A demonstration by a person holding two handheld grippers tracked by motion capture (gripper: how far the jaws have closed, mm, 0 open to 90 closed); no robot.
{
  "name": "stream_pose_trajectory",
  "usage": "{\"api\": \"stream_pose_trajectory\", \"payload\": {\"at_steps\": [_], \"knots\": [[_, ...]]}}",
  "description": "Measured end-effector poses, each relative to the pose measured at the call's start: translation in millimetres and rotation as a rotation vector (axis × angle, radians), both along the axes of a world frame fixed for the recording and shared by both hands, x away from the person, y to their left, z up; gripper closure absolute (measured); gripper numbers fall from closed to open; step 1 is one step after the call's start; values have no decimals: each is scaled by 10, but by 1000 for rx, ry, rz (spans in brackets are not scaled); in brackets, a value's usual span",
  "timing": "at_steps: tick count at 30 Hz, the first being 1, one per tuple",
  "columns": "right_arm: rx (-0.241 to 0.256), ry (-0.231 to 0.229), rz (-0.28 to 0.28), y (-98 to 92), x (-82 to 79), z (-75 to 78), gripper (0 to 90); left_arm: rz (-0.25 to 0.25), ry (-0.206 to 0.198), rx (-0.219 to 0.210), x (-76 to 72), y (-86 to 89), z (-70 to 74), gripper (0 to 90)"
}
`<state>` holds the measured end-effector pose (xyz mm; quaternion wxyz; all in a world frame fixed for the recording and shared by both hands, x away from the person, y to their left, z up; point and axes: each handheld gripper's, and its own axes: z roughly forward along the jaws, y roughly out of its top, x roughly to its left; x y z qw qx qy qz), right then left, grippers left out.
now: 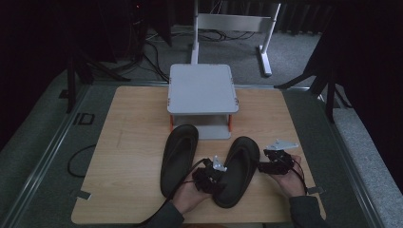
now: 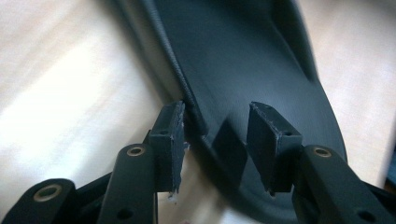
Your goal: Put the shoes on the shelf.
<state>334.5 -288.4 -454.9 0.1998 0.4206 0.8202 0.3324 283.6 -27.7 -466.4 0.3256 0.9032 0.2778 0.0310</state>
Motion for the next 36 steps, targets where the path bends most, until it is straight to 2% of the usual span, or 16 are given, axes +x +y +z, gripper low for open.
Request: {"api": "stream_pose_trajectory", "payload": {"at_steps": [7,9,11,15,16,18,19,21,22,23,24,25,26,30,33,36], "knots": [[-1,-13,-12,124,35,14,386,0,6,-32,-32,38,-16,553],[3,-27,-28,119,17,26,375,26,-18,-26,-26,83,-17,530],[40,-31,-28,109,-23,54,370,70,-36,-44,-5,201,17,529],[75,-42,-8,141,-124,92,365,102,-66,-71,-11,350,103,528],[83,-38,9,192,-200,88,357,127,-101,-84,-26,448,166,528],[81,-32,16,220,-228,74,357,127,-101,-84,-26,448,166,526],[79,-19,25,264,-255,33,357,172,-148,-97,-45,596,242,521],[68,3,26,308,-240,-32,377,190,-162,-100,-48,656,266,519],[68,12,19,322,-219,-63,396,225,-190,-100,-54,774,305,519],[68,12,19,322,-219,-63,396,225,-190,-100,-54,774,305,517],[86,31,24,345,-178,-102,448,247,-200,-101,-56,830,318,515],[86,31,24,345,-178,-102,448,263,-206,-96,-56,888,329,515],[87,37,19,384,-150,-115,473,295,-209,-101,-57,992,337,514],[86,34,-9,422,-103,-119,541,332,-195,-102,-62,1151,311,514],[99,35,-17,428,-97,-112,550,344,-193,-103,-78,1194,293,518],[104,35,-27,436,-95,-108,570,342,-181,-85,-83,1215,242,523]]}}
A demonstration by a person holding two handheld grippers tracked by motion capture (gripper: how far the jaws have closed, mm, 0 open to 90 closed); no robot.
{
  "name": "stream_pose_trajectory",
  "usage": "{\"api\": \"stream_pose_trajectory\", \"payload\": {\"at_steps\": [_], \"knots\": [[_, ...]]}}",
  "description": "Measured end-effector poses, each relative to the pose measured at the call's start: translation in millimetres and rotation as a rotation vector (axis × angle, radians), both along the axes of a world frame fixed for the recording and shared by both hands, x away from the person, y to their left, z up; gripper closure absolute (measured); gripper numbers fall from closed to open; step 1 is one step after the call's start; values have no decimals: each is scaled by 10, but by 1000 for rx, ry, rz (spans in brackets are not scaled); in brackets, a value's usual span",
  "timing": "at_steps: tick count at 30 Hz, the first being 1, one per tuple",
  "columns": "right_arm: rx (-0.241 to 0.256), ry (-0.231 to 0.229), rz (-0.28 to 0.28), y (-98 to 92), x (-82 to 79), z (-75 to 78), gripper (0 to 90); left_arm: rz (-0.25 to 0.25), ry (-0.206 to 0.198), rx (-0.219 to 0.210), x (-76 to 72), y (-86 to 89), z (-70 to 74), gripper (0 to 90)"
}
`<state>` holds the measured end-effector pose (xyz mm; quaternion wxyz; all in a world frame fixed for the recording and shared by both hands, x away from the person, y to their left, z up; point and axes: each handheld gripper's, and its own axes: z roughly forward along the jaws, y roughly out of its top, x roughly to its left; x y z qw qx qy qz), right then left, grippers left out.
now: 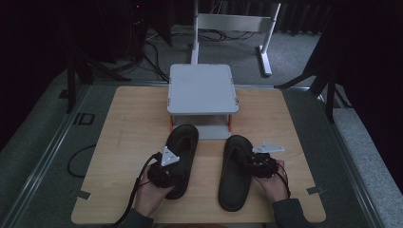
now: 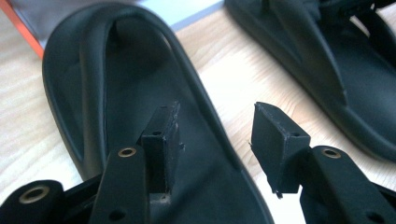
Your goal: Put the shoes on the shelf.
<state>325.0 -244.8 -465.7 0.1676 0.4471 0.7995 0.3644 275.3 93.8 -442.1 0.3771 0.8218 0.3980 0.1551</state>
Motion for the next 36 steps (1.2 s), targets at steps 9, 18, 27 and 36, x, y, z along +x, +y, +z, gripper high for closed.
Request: {"api": "stream_pose_trajectory", "payload": {"at_steps": [9,18,27,36], "knots": [[13,-25,19,146,-14,23,705,-8,19,15,22,-66,-102,531],[64,-59,-3,380,106,111,711,-7,45,18,67,-105,-194,554],[62,-54,-37,641,367,81,711,-11,65,-11,139,-211,-259,613],[95,-46,-101,660,475,41,709,4,92,-81,241,-237,-254,663]]}}
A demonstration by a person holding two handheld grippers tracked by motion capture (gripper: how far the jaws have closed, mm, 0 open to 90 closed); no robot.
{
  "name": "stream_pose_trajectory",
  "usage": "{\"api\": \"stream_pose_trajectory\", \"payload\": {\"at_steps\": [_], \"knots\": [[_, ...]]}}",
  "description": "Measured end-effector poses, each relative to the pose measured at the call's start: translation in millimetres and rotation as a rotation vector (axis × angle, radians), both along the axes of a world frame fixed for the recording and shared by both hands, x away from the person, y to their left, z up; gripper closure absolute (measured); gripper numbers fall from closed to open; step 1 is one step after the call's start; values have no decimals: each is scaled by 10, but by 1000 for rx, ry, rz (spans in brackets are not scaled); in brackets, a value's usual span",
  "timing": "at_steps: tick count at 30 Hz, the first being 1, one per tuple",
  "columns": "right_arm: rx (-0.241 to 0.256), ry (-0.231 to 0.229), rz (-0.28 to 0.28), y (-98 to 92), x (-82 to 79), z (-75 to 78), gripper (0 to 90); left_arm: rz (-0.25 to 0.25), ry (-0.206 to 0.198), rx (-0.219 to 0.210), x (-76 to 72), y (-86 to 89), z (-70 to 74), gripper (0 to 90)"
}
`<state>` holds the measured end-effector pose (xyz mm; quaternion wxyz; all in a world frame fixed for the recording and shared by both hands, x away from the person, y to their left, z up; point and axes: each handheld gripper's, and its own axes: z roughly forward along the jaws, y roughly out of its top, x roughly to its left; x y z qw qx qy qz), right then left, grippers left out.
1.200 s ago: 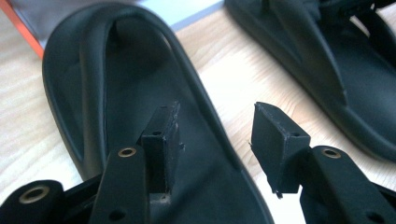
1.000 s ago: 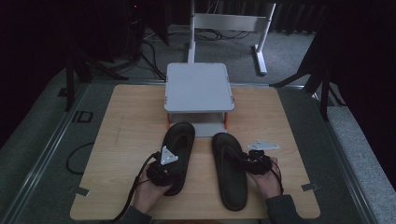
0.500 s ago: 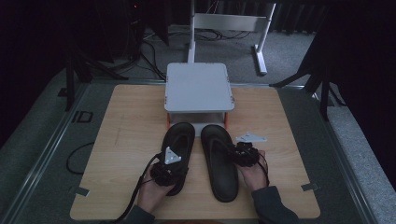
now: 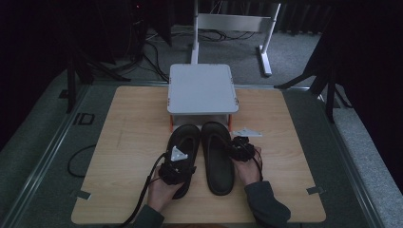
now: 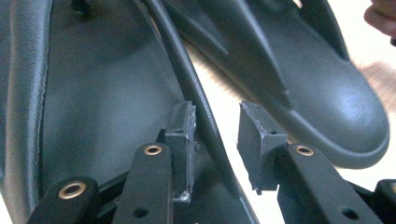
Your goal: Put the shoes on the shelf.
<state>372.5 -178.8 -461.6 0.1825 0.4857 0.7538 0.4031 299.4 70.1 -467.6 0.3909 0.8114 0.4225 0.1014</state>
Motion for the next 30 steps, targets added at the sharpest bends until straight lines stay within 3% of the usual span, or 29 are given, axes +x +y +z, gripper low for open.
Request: {"api": "stream_pose_trajectory", "payload": {"at_steps": [5,13,24,27,30], "knots": [[-10,14,14,-5,3,-4,707,18,15,-39,84,-85,4,662],[-12,21,38,-31,-82,-11,701,15,12,-47,127,-218,18,662],[-4,28,41,-1,-155,-12,682,22,11,-75,187,-197,41,641],[-2,35,48,-4,-151,-24,618,25,-3,-73,168,-178,59,605],[-26,7,38,5,-189,17,532,30,-35,-58,133,-133,104,562]]}}
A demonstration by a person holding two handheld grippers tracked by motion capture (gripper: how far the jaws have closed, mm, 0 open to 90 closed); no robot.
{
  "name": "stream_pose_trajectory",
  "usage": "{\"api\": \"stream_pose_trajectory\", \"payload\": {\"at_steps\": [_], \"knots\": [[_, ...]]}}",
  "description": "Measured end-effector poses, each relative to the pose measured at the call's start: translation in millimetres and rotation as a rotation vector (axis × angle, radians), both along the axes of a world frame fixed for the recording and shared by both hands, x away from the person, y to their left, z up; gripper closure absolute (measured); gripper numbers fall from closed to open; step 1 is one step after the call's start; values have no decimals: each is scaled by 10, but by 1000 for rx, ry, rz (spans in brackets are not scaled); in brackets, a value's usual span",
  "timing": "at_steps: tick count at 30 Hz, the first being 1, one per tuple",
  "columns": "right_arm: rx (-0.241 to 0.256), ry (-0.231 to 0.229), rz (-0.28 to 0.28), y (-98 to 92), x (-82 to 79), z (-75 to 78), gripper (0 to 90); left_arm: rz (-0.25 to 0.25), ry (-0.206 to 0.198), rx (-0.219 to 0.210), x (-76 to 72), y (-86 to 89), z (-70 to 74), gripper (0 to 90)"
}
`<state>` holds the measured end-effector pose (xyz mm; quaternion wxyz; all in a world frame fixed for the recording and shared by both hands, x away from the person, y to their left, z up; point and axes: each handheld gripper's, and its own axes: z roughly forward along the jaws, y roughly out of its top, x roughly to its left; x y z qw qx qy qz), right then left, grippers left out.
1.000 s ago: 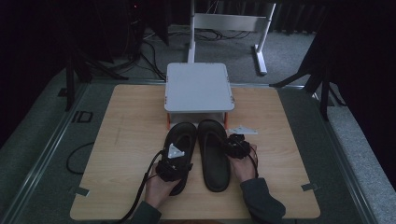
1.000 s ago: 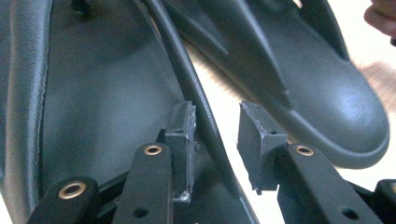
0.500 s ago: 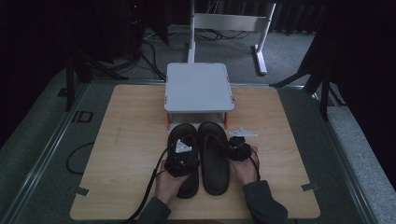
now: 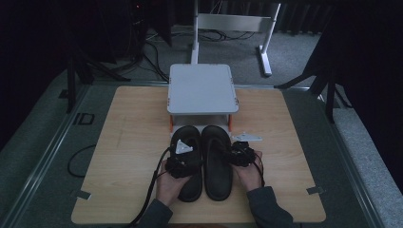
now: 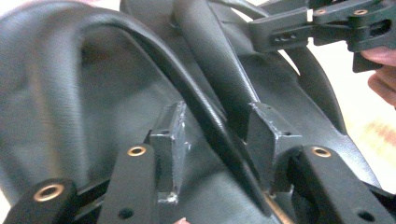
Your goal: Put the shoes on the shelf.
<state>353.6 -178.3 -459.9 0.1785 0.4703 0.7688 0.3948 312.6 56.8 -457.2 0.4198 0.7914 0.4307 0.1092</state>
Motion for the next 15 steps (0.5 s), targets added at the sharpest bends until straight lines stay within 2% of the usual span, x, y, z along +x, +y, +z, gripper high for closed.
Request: {"api": "stream_pose_trajectory", "payload": {"at_steps": [2,3,4,5,11,15], "knots": [[-9,-31,-14,3,-49,47,508,-7,-35,-17,-36,104,57,548],[-9,-31,-14,3,-49,47,508,-7,-35,-17,-36,104,57,546],[-13,-62,-17,1,-110,105,488,3,-60,-25,-59,182,89,546],[-14,-71,-20,1,-138,131,484,3,-60,-25,-59,182,89,543],[-1,-76,-7,43,-268,202,470,43,-117,-28,-109,419,156,520],[-5,-73,20,144,-388,196,418,101,-154,-30,-132,608,186,517]]}}
